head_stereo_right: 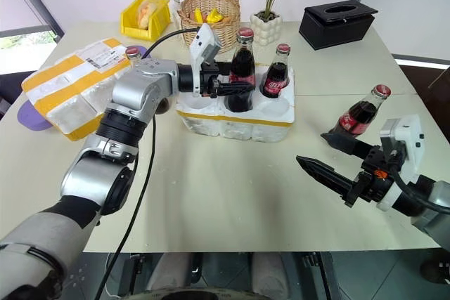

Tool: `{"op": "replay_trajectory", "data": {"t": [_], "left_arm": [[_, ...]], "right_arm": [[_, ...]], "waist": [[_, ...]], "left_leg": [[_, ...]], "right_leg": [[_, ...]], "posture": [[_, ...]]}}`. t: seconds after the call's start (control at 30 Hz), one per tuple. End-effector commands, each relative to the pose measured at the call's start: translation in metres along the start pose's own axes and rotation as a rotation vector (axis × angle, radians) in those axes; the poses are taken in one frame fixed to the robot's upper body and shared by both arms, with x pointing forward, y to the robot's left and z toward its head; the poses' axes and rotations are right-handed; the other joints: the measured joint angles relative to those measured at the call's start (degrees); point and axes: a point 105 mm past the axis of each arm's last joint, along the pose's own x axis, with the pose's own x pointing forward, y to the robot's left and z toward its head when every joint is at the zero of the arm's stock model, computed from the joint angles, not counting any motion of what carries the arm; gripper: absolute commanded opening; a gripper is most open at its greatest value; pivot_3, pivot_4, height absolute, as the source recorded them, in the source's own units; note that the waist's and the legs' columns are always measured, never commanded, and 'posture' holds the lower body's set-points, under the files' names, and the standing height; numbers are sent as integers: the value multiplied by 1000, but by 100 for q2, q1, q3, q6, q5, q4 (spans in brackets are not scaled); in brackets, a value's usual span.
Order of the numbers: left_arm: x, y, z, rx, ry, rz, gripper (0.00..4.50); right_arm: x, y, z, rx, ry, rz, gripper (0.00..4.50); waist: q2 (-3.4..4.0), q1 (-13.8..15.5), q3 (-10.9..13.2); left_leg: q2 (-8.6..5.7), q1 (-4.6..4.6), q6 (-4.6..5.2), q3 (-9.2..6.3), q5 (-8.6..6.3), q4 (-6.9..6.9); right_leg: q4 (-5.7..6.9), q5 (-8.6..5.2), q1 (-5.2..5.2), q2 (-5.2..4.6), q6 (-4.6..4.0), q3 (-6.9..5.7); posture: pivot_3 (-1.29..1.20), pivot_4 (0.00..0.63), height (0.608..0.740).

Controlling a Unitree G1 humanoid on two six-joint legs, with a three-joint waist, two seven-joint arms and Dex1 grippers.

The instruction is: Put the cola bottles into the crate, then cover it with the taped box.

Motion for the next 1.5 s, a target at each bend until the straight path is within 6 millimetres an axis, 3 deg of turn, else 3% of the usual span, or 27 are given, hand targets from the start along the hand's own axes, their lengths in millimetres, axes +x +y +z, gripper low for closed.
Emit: {"op": "replay_trajectory", "data": {"t": [0.03, 0.33, 0.37, 0.43, 0.63, 0.77, 0.9, 1.03, 1.3, 1.5], "left_arm": [[-1, -5, 16, 51, -42, -8, 2865], [-5, -9, -15, 38, 22, 19, 2865], [-6, -9, -17, 32, 23, 24, 3842], [-7, -8, -18, 22, 22, 36, 4476], [-14, -6, -14, 22, -2, 60, 4476], [-30, -3, 0, 30, -49, 79, 4476], [-60, -1, 35, 32, -142, 100, 4476], [-101, 4, 44, 53, -126, 194, 4476], [-203, -8, 24, 35, -15, 373, 4476], [-247, 1, -7, 12, 70, 563, 4476]], "right_arm": [[-1, 4, 7, -41, -25, 5, 4500], [-1, 3, 7, -50, -22, 9, 4500], [-1, 2, 7, -51, -22, 10, 4500], [-1, 2, 7, -53, -21, 11, 4500], [0, 1, 7, -58, -15, 29, 4500], [1, -1, 7, -60, -9, 35, 4500], [2, -1, 6, -58, -4, 46, 4500], [2, -2, 7, -65, 4, 55, 4500], [-12, -14, 34, -185, 28, 32, 4500], [-4, -4, 58, -260, 30, 84, 4500]], "waist": [[1, -1, -1], [1, 1, -1], [1, -1, -1], [2, 4, -1], [2, 1, -1], [2, -3, -2], [3, -7, -2], [4, -15, -2], [7, -35, -3], [6, 22, -4]], "left_leg": [[0, 1, 0, 0, 0, 0], [0, 2, 0, 0, 0, 0], [0, 2, 0, 1, 0, 0], [0, 3, 0, 0, 0, 0], [0, 9, 0, 0, 0, 6], [0, 9, 0, 0, 0, 3], [1, 9, 0, -1, 0, 3], [1, 11, 0, -1, 0, 4], [4, 16, -1, 0, 0, 1], [8, 17, -3, 4, 0, 1]], "right_leg": [[0, 0, 1, 0, 0, 0], [0, 0, 1, 0, 0, 0], [0, 0, 2, 0, 0, 0], [0, 0, 3, 0, -1, 0], [1, 1, 10, 0, -1, 0], [1, 1, 9, 0, 0, 1], [3, 1, 9, 0, 0, 0], [6, 1, 10, 0, 0, 0], [8, 0, 10, 0, -2, 2], [3, 0, 11, -1, -6, 2]], "posture": [[0, 150, 740], [0, 150, 740], [0, 150, 740], [0, 150, 740], [0, 150, 740], [0, 150, 740], [0, 150, 740], [0, 150, 740], [0, 150, 740], [0, 150, 740]]}}
